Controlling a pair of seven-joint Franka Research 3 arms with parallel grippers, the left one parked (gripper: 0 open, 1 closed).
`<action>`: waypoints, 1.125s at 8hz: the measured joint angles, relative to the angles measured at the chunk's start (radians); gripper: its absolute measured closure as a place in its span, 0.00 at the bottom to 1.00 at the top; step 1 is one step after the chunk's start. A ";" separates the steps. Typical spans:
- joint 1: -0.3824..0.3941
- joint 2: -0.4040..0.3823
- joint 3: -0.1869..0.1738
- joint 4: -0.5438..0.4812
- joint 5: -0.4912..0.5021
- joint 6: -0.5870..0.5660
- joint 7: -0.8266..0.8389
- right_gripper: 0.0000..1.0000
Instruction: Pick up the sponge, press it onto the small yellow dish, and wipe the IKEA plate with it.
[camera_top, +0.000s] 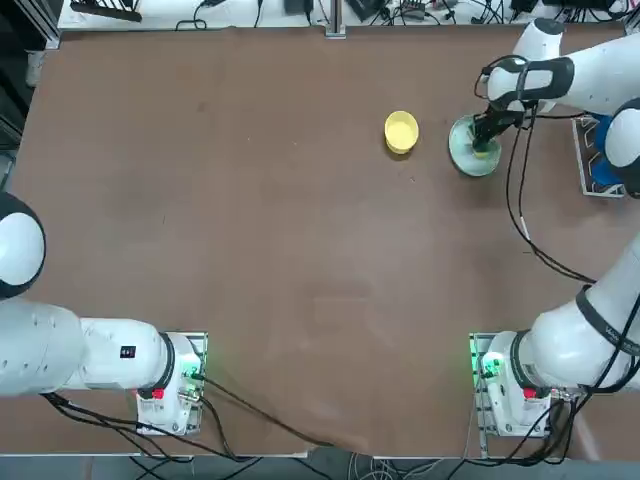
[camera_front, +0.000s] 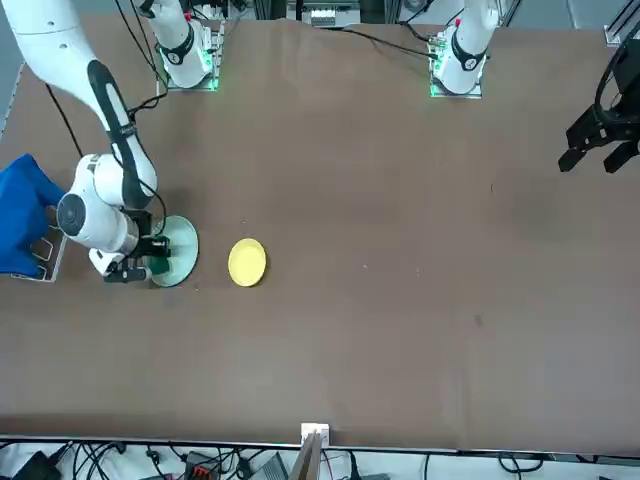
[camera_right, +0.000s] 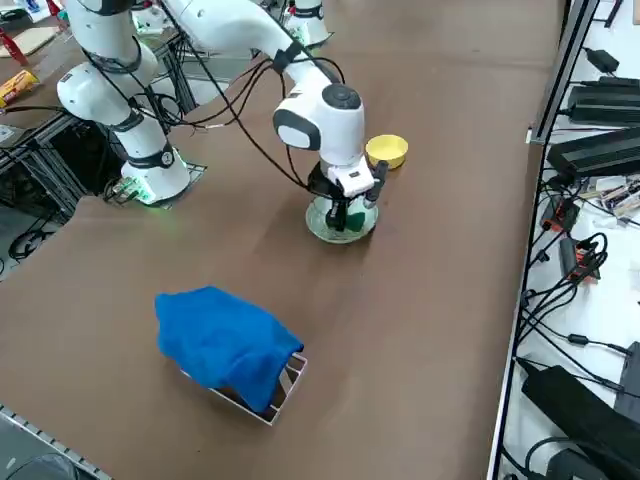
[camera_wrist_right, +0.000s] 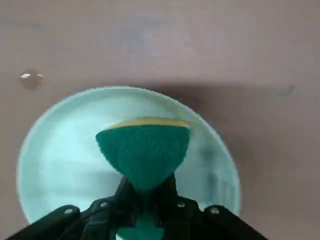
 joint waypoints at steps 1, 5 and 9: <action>0.002 0.003 0.022 0.004 0.022 0.000 0.000 0.83; 0.031 0.006 0.045 0.003 0.054 -0.004 0.001 0.83; 0.032 -0.029 0.047 -0.054 0.060 -0.015 0.001 0.83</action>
